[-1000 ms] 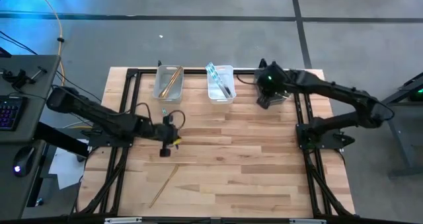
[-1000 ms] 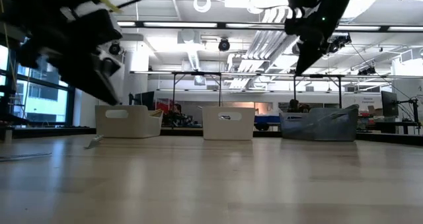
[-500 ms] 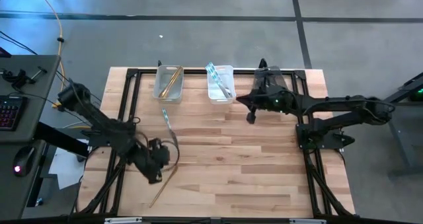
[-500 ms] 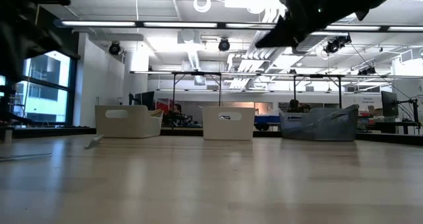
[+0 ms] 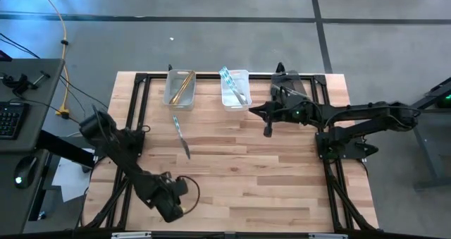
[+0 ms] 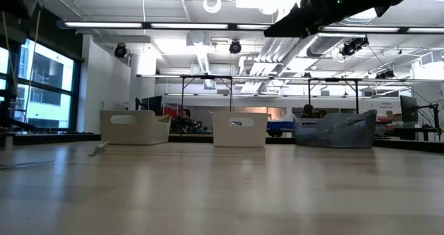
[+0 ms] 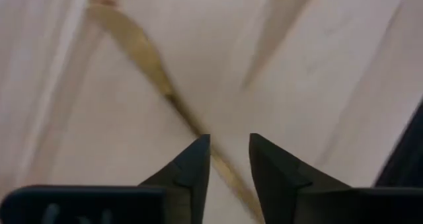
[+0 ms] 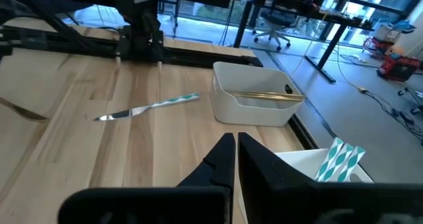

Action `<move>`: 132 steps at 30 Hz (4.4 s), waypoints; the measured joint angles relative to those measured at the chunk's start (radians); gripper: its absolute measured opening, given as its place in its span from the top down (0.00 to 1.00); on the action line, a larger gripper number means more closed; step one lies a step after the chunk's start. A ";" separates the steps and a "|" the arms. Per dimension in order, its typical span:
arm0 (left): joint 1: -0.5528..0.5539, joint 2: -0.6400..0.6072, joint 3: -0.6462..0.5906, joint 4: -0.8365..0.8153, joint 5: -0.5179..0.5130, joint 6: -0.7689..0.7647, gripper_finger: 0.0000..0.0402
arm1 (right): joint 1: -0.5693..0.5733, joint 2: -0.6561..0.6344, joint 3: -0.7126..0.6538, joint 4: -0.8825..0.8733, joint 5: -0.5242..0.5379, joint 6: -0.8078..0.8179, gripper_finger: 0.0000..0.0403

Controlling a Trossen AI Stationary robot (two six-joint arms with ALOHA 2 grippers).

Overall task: Sort silverware by color (type)
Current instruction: Put the gold table knife into the gray bin

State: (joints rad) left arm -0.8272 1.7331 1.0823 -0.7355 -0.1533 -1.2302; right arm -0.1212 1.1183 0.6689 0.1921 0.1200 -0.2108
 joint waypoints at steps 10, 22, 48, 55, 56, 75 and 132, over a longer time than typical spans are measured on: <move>0.008 0.109 0.023 -0.036 0.030 -0.156 0.71 | 0.000 0.000 0.000 -0.031 0.000 0.022 1.00; -0.040 0.128 0.000 -0.019 -0.035 -0.130 0.98 | 0.052 0.000 0.000 -0.031 0.000 0.027 1.00; 0.103 -0.205 -0.389 0.542 -0.514 0.241 1.00 | 0.241 0.496 0.054 0.277 0.000 0.049 0.84; 0.164 -0.227 -0.521 0.813 -0.490 0.359 1.00 | 0.273 0.665 0.150 0.299 -0.032 0.063 0.65; 0.169 -0.227 -0.525 0.822 -0.480 0.377 1.00 | 0.273 0.683 0.159 0.296 -0.053 0.069 0.63; 0.064 -0.216 -0.384 0.356 -0.267 0.189 0.73 | 0.262 0.885 0.482 -0.030 -0.122 -0.026 0.67; 0.286 -0.179 -0.381 0.646 -0.197 0.368 1.00 | 0.331 0.899 0.516 -0.153 0.032 -0.085 0.85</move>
State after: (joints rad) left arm -0.5415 1.5543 0.7014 -0.0898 -0.3499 -0.8625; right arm 0.2095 2.0171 1.1847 0.0390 0.1523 -0.2956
